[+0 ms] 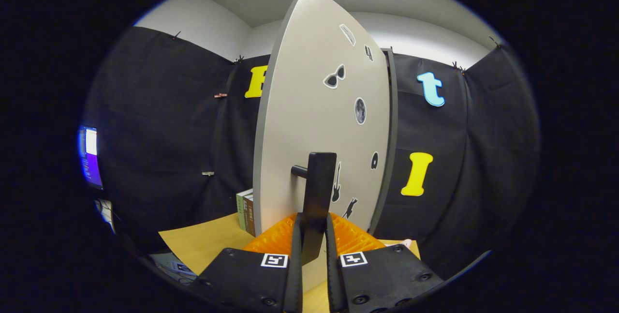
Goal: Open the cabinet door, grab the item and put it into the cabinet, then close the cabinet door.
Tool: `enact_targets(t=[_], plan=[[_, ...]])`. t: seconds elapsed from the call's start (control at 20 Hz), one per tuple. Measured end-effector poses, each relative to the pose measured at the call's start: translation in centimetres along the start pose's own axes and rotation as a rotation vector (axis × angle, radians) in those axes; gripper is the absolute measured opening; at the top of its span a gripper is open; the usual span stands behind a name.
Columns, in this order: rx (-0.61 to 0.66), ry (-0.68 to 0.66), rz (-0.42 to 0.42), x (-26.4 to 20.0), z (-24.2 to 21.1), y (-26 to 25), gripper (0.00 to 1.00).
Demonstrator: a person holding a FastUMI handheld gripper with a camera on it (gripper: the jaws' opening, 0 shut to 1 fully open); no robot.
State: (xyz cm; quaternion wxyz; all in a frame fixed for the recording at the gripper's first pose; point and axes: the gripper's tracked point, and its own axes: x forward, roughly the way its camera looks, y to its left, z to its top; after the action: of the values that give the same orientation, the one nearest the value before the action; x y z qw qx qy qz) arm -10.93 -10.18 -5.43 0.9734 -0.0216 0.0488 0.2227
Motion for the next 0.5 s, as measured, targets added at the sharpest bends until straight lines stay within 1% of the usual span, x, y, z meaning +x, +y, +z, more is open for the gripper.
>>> enact_targets(t=[0.1, 0.25, 0.5], plan=[[-0.008, 0.001, -0.022, -0.6, -0.1, -1.2, 0.24], [0.034, -0.004, -0.018, -1.5, -0.1, -2.0, 0.24], [0.0, 0.0, -0.064, -1.6, -0.2, -2.7, 0.24]])
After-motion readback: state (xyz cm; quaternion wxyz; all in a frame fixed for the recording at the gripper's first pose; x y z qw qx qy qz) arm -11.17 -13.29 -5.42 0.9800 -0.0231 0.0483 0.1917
